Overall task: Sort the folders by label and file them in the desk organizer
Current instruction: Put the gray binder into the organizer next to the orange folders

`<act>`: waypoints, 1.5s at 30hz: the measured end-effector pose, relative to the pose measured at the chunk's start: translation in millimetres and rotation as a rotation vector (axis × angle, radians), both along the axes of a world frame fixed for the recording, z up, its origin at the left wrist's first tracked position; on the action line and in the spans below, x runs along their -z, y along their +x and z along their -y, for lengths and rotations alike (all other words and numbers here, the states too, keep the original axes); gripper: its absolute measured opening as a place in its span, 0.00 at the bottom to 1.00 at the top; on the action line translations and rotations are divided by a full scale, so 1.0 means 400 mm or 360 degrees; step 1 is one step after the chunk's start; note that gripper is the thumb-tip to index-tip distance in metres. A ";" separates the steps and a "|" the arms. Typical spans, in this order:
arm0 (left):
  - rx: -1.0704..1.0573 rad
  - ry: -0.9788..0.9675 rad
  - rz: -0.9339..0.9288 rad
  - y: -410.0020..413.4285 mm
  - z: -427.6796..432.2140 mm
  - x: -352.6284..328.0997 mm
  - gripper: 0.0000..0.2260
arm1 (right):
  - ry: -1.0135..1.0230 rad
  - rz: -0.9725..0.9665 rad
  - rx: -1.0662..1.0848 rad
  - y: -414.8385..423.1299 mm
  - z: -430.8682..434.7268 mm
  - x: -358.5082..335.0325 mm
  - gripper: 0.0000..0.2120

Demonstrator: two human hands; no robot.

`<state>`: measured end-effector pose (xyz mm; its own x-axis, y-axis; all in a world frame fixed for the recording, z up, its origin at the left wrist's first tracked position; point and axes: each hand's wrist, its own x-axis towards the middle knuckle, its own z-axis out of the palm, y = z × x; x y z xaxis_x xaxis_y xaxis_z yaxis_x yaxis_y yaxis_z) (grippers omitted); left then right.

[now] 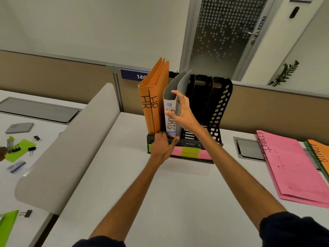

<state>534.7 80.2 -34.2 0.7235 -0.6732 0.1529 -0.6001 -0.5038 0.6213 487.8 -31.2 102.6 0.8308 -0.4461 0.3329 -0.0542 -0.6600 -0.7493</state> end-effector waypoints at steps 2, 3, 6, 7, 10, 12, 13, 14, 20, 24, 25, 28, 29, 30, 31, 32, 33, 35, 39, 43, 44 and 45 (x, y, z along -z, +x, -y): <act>0.0021 -0.0020 -0.0018 0.010 -0.006 0.004 0.25 | 0.0020 -0.0035 -0.0003 0.002 -0.002 0.023 0.34; 0.0021 -0.0041 -0.0018 0.011 -0.006 0.006 0.24 | 0.0023 -0.0042 -0.0009 0.001 0.004 0.018 0.33; 0.0021 -0.0083 0.0005 0.006 -0.006 0.016 0.22 | 0.0037 -0.0061 -0.0027 -0.016 0.015 0.007 0.32; 0.0030 -0.0088 0.0014 0.005 -0.006 0.019 0.22 | 0.0053 -0.0059 -0.0032 -0.024 0.016 0.007 0.32; 0.0096 -0.0081 0.0042 0.005 -0.007 0.023 0.24 | 0.0101 -0.0041 -0.0060 -0.044 0.014 0.009 0.31; 0.0120 -0.0067 0.0046 0.008 -0.011 0.022 0.24 | 0.0114 -0.0021 -0.0079 -0.053 0.013 0.005 0.30; 0.0122 -0.0058 0.0043 0.008 -0.012 0.022 0.24 | 0.0114 -0.0011 -0.0081 -0.057 0.012 0.005 0.29; 0.0115 -0.0049 0.0037 0.007 -0.011 0.021 0.24 | 0.0108 -0.0003 -0.0077 -0.061 0.010 0.004 0.29; -0.0024 -0.0047 0.0005 -0.011 -0.001 0.012 0.24 | 0.0102 0.0014 -0.0007 -0.078 0.004 0.008 0.27; -0.0033 0.0029 -0.0004 0.001 0.000 0.012 0.23 | 0.0121 0.0030 0.0060 -0.083 0.010 0.012 0.26; -0.0016 0.0065 0.0021 0.008 -0.001 0.010 0.23 | 0.0134 0.0043 0.0073 -0.084 0.012 0.014 0.26; 0.0065 0.0132 0.0086 0.040 -0.007 0.006 0.21 | 0.0157 0.0077 0.0097 -0.082 0.018 0.015 0.26; 0.0084 0.0143 0.0083 0.051 -0.008 0.005 0.21 | 0.0169 0.0089 0.0104 -0.079 0.019 0.013 0.26; 0.0091 0.0155 0.0082 0.058 -0.009 0.004 0.21 | 0.0188 0.0101 0.0110 -0.075 0.019 0.011 0.26; 0.0087 0.0166 0.0086 0.061 -0.009 0.003 0.21 | 0.0205 0.0109 0.0114 -0.070 0.016 0.011 0.26; 0.0079 0.0168 0.0093 0.060 -0.009 0.002 0.21 | 0.0216 0.0111 0.0111 -0.065 0.012 0.014 0.26; 0.0072 0.0158 0.0098 0.058 -0.009 0.002 0.21 | 0.0220 0.0104 0.0101 -0.060 0.009 0.017 0.26; 0.0073 0.0130 0.0108 0.052 -0.010 0.006 0.22 | 0.0199 0.0058 0.0058 -0.056 0.010 0.020 0.27; 0.0078 0.0106 0.0105 0.055 -0.017 0.006 0.23 | 0.0149 -0.0044 0.0015 -0.062 0.046 0.004 0.30; 0.0061 0.0058 0.0114 0.048 -0.018 0.005 0.22 | 0.0075 -0.0010 0.0112 -0.069 0.048 0.015 0.33; 0.0051 0.0052 0.0127 0.045 -0.018 0.005 0.22 | 0.0057 -0.0017 0.0114 -0.069 0.045 0.020 0.33; 0.0036 0.0050 0.0131 0.043 -0.018 0.005 0.22 | 0.0043 -0.0030 0.0116 -0.070 0.043 0.024 0.33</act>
